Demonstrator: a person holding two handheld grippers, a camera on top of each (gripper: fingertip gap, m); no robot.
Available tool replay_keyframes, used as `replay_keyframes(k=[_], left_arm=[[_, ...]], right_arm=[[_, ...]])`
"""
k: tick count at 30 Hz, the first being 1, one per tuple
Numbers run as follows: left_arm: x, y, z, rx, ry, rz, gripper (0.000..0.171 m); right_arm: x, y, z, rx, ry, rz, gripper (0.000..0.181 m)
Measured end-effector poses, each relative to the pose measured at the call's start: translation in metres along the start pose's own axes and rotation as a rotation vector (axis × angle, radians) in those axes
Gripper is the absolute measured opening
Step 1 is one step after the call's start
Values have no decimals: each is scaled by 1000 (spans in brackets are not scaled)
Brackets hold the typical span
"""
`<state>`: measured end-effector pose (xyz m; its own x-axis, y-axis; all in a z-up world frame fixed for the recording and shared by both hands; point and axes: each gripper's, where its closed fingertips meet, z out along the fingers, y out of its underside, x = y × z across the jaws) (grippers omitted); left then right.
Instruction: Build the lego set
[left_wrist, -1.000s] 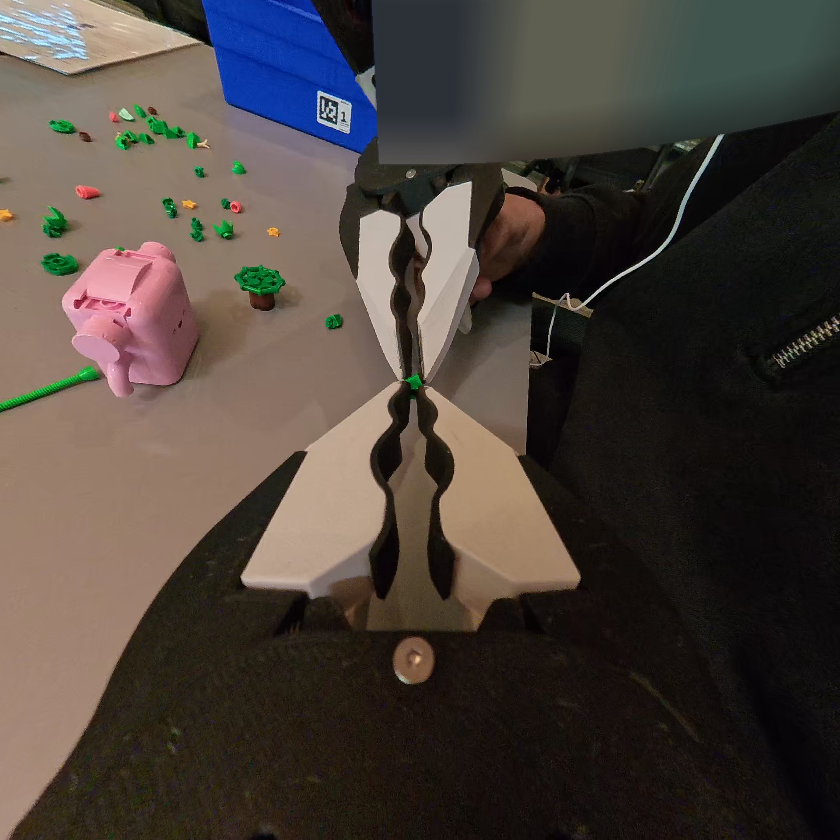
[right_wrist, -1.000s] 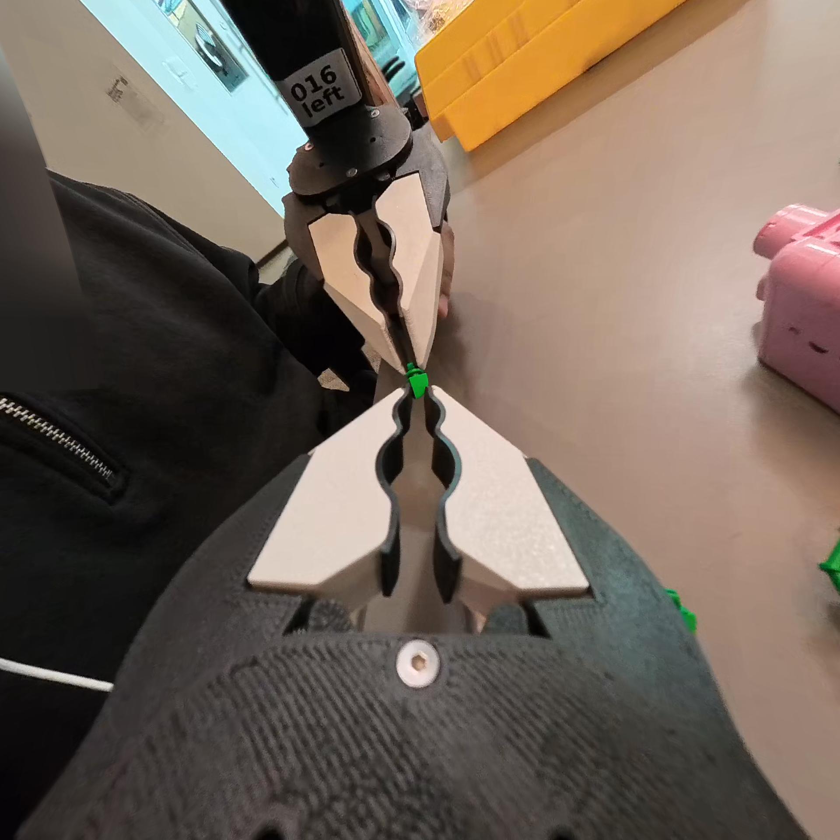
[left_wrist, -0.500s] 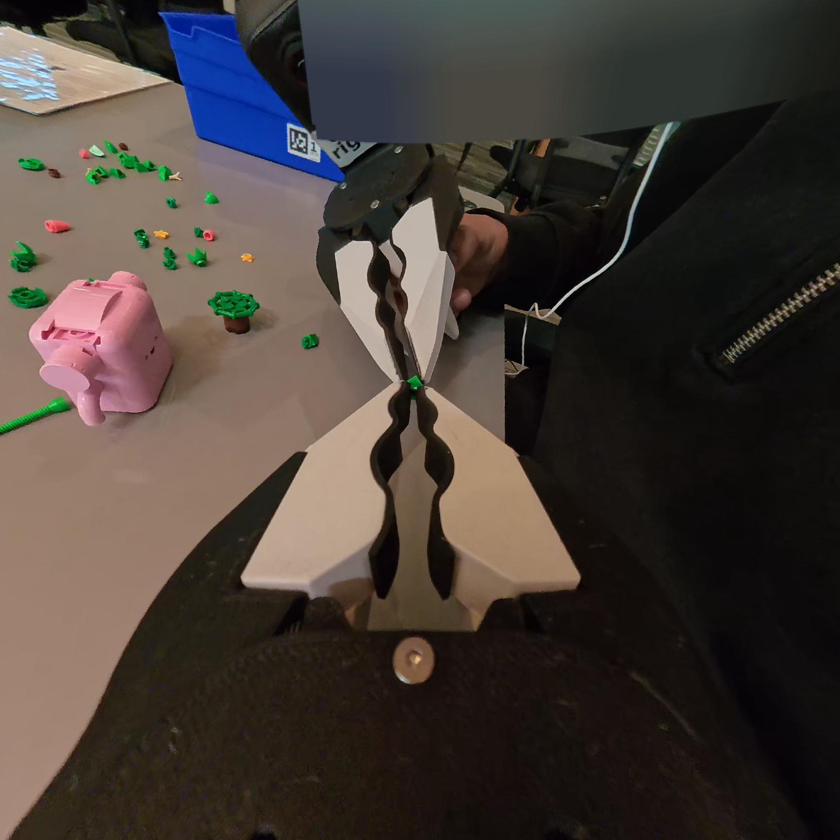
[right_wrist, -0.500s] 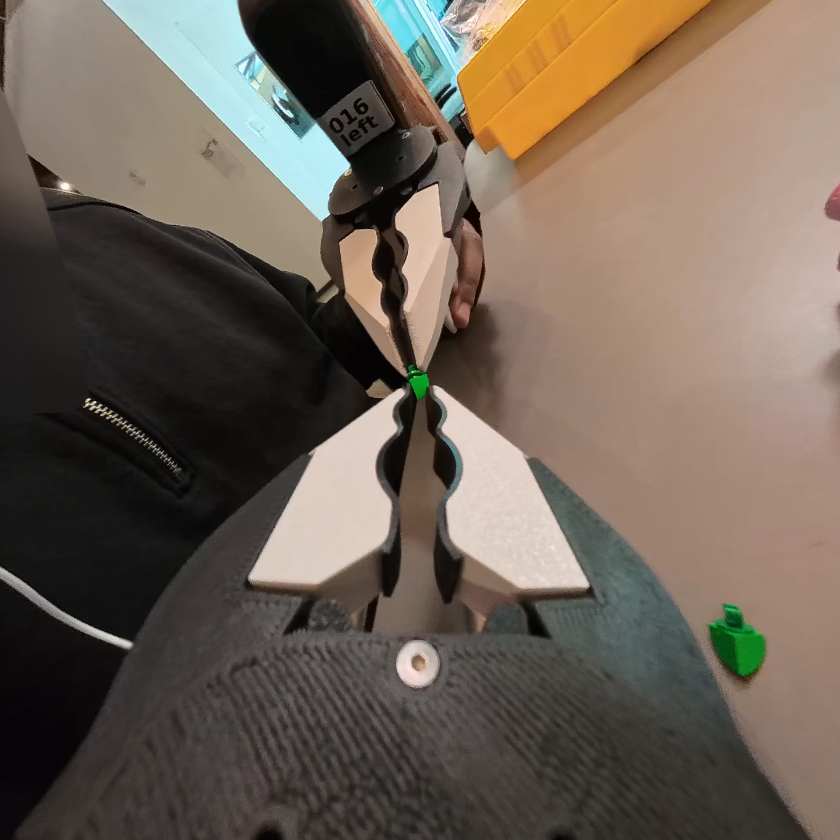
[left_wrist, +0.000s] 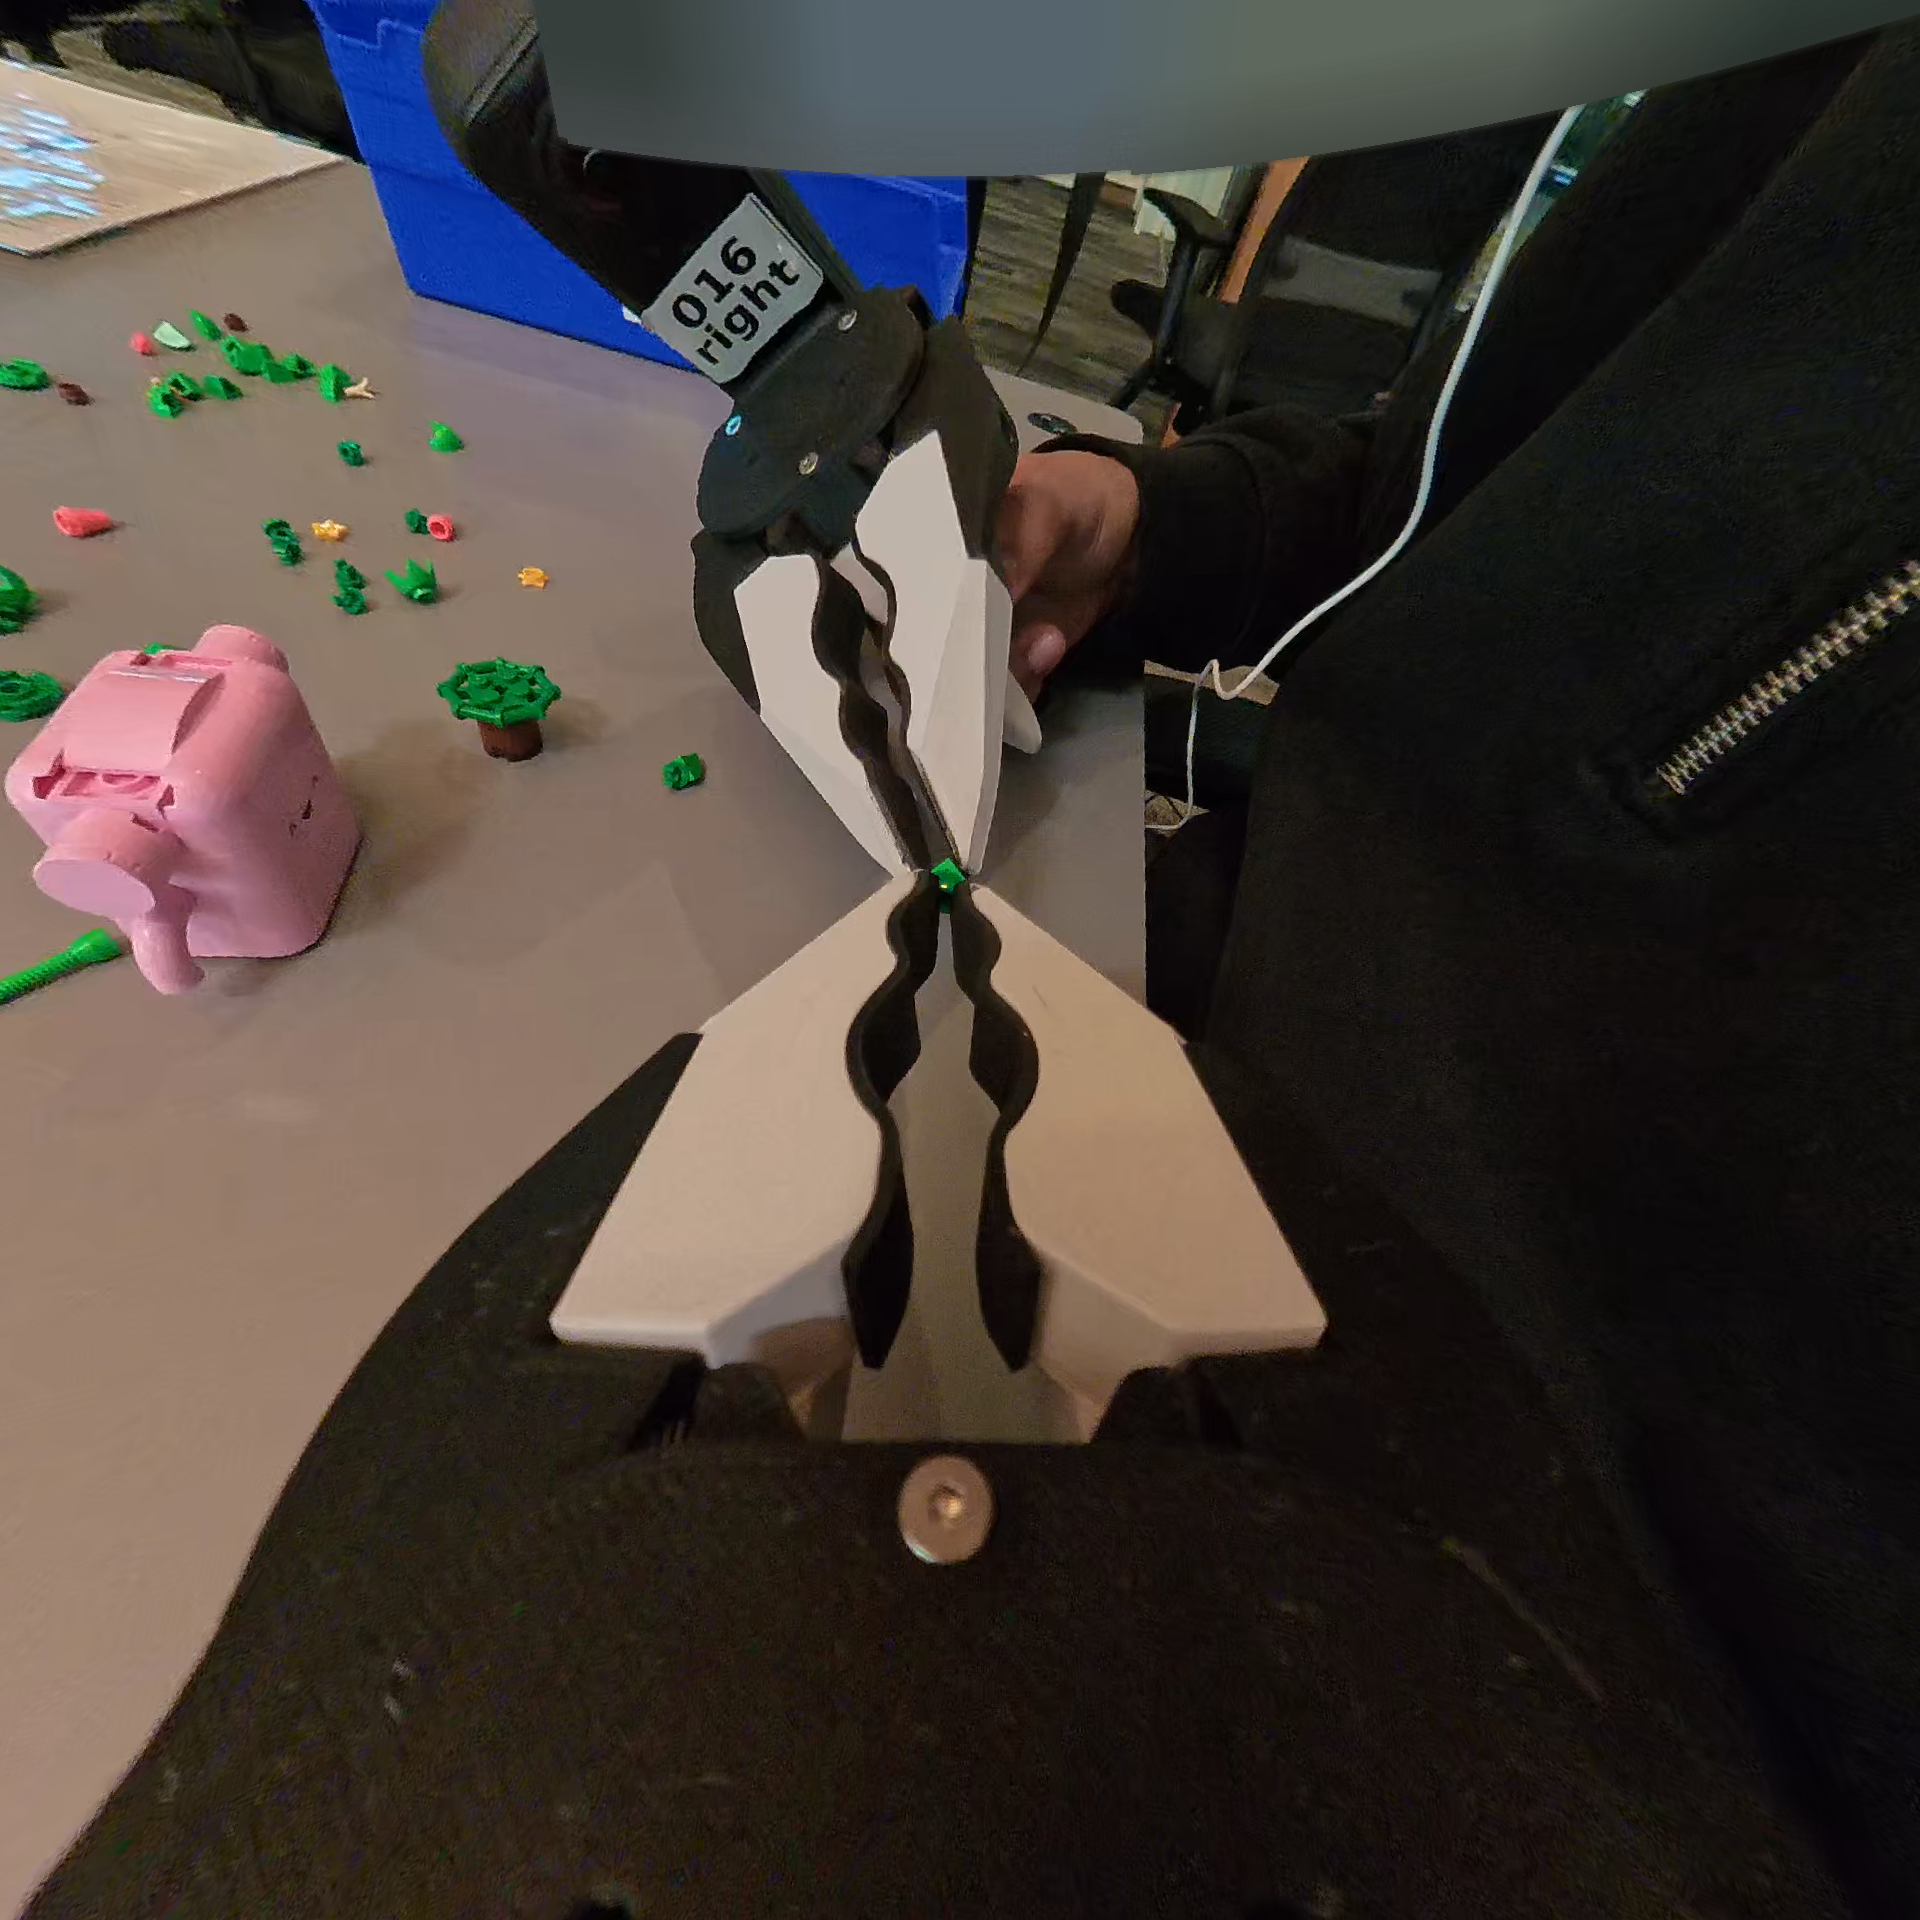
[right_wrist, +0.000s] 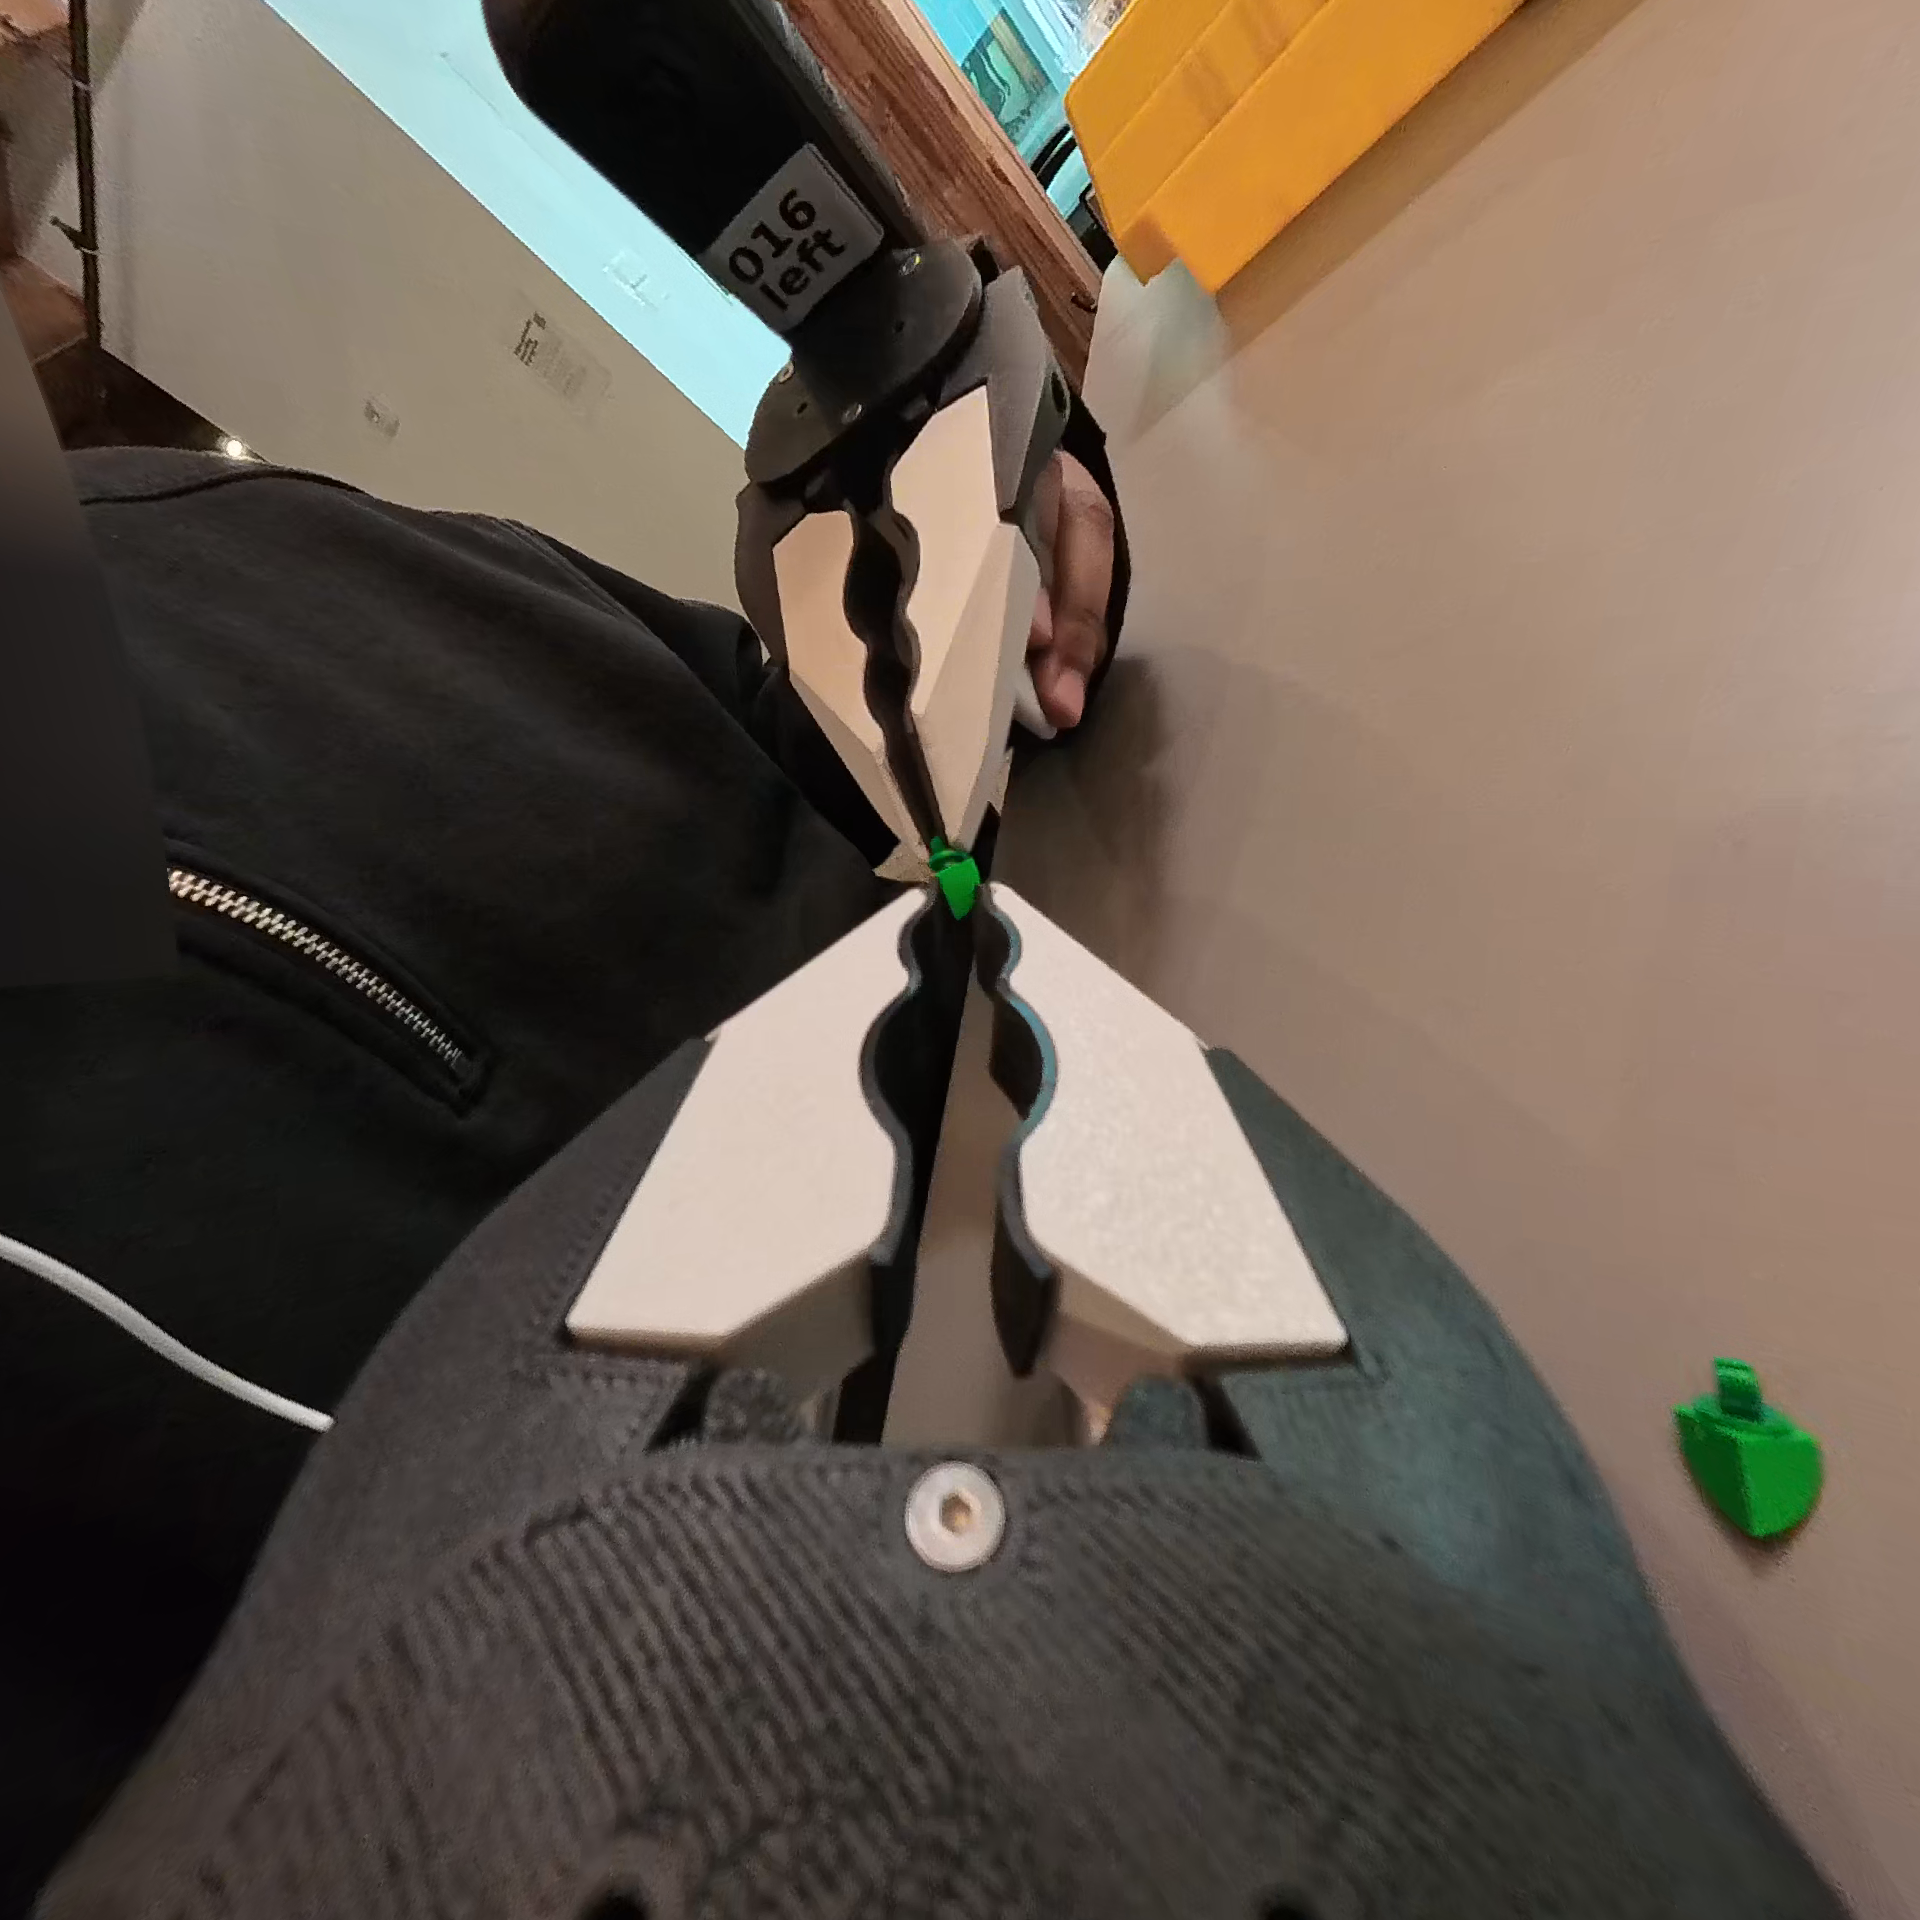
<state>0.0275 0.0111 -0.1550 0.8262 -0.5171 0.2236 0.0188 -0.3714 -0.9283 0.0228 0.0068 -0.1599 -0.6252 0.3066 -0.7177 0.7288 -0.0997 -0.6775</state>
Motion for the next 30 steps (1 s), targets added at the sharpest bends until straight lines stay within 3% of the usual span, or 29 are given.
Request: replay_keyframes(k=[9, 22, 30], left_arm=[[2, 8, 4, -54, 9, -17, 0], [7, 15, 9, -109, 27, 15, 0], [5, 28, 14, -199, 9, 17, 0]], right_arm=[[3, 7, 1, -46, 31, -18, 3], [3, 18, 2, -133, -36, 52, 2], [12, 27, 5, -202, 24, 58, 3]])
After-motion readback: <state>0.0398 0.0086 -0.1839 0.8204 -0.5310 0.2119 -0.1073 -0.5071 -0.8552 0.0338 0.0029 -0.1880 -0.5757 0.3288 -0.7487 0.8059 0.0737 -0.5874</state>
